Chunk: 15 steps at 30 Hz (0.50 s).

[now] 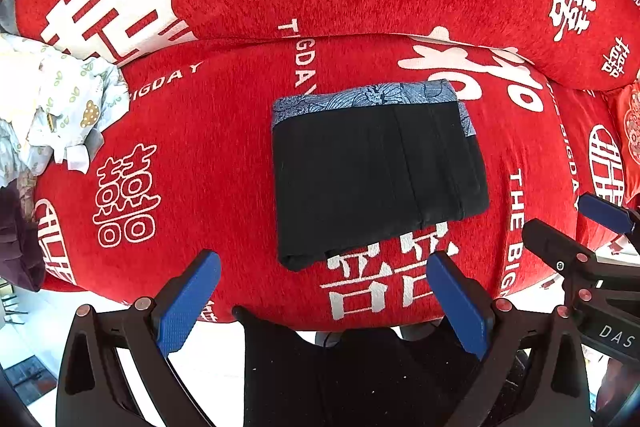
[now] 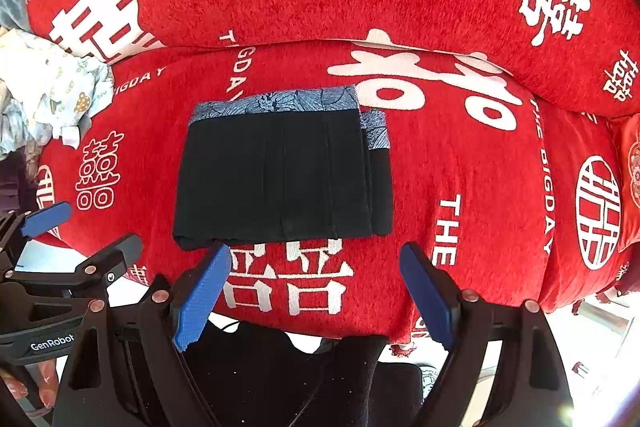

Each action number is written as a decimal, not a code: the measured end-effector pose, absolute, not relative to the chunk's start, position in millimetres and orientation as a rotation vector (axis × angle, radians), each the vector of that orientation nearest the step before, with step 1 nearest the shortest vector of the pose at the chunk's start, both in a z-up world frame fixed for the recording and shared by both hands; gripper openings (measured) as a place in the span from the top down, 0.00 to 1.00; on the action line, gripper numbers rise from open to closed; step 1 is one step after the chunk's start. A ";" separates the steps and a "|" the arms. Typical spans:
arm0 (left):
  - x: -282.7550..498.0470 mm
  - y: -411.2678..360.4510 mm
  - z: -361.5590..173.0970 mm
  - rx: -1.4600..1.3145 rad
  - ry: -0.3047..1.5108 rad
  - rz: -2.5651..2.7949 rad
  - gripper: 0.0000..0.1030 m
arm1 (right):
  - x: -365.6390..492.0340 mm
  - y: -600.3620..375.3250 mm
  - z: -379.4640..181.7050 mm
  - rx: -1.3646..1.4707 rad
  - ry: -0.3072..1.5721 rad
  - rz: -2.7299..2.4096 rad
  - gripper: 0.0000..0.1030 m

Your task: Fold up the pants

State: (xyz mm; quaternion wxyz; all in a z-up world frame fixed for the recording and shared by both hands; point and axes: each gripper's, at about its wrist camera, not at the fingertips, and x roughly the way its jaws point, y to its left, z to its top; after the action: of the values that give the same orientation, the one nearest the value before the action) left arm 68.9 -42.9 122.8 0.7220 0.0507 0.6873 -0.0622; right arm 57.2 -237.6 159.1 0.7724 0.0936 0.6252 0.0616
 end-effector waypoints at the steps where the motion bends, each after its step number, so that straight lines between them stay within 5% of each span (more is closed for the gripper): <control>1: 67.8 -41.8 122.5 0.110 1.518 -0.137 0.00 | 56.6 -236.9 158.6 0.203 1.355 0.134 0.14; 15: 62.7 -29.8 118.5 0.080 1.524 -0.107 0.00 | 56.1 -228.9 157.1 0.185 1.360 0.149 0.14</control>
State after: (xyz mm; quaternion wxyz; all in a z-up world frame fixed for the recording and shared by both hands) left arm 62.7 -29.8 118.5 0.7215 0.0364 0.6898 -0.0486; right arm 56.1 -228.9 157.1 0.7711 0.0853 0.6272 0.0687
